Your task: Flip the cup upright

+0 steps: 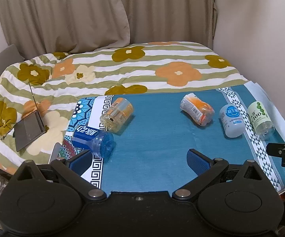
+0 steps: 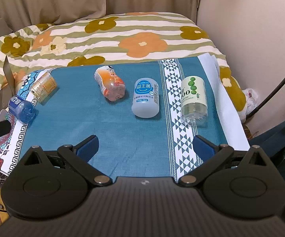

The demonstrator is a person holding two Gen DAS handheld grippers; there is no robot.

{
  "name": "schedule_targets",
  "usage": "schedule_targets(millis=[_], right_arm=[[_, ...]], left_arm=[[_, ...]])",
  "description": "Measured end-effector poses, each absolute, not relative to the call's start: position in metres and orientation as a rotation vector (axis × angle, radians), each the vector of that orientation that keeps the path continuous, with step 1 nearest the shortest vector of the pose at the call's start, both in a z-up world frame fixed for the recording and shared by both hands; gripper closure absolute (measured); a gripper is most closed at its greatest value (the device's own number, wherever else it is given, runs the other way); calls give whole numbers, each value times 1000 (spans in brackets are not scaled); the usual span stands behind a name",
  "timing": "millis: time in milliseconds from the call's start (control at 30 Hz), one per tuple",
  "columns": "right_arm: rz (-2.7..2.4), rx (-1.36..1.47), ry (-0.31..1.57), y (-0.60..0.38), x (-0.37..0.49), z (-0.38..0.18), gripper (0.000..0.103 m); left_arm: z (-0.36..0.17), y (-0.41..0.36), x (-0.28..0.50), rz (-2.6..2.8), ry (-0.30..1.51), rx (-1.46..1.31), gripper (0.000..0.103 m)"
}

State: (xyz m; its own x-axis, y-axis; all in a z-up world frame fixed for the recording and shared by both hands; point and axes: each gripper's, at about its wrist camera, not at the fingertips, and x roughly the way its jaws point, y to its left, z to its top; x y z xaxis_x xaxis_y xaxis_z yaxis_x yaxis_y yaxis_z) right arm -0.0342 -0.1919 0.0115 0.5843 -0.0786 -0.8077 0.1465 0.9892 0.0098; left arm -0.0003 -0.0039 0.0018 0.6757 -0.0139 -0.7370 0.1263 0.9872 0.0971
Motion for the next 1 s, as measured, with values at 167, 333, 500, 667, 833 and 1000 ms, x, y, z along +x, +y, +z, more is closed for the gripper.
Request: schedule_targets(millis=[167,333,500,667,833,1000], right_arm=[[-131,78,940,-192,-34,12,0],[-132,80,941,-192,-34,11,0],[-136,73,944,-193,-34,11,0],[-144,67,946,-194,-35,13,0],[-143,69,946,-194,-35,13,0],[-144,68,947,-193,-37,13,0]], left_arm=[[1,-4,3,-70,844,147,0],[1,-3,4,-70,847,140,0],[1,-5,4,-77,848,137,0],[2,-7,3,-79,843,140,0],[2,-9,1,-82,841,143,0],[2,-11,0,-86,840,146,0]])
